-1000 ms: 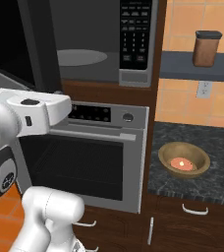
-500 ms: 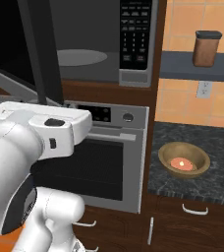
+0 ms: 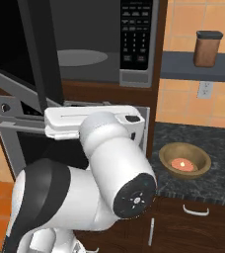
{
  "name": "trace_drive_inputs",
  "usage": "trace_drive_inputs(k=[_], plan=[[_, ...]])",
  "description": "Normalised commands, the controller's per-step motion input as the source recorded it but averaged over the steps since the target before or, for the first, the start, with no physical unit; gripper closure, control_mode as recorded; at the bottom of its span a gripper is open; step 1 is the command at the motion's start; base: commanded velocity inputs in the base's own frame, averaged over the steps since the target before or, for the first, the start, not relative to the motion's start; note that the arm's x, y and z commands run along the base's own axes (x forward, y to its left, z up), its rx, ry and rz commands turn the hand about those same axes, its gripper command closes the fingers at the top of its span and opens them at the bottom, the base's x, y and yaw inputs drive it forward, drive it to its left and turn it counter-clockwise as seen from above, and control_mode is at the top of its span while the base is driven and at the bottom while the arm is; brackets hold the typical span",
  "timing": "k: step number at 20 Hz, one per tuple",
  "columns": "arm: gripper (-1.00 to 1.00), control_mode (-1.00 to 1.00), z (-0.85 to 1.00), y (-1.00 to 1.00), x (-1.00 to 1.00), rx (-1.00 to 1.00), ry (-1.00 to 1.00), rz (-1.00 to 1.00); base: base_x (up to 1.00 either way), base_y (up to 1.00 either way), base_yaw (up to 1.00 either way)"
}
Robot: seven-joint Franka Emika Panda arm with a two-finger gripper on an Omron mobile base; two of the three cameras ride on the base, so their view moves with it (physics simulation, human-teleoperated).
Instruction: Open the microwave, place the bowl with waffle inside the microwave, then close the microwave door and turn it on.
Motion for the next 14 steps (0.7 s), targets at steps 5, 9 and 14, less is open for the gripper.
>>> trace_drive_inputs(k=[5, 9, 14], plan=[[-1.0, -1.0, -0.1, 0.0, 0.28, 0.03, 0.0, 0.43, 0.0, 0.0, 0.0], [-1.0, -1.0, -0.01, 0.02, 0.31, 0.01, 0.0, 0.27, 0.0, 0.0, 0.0], [-1.0, -1.0, -0.05, 0.01, 0.42, 0.0, 0.0, 0.2, 0.0, 0.0, 0.0]])
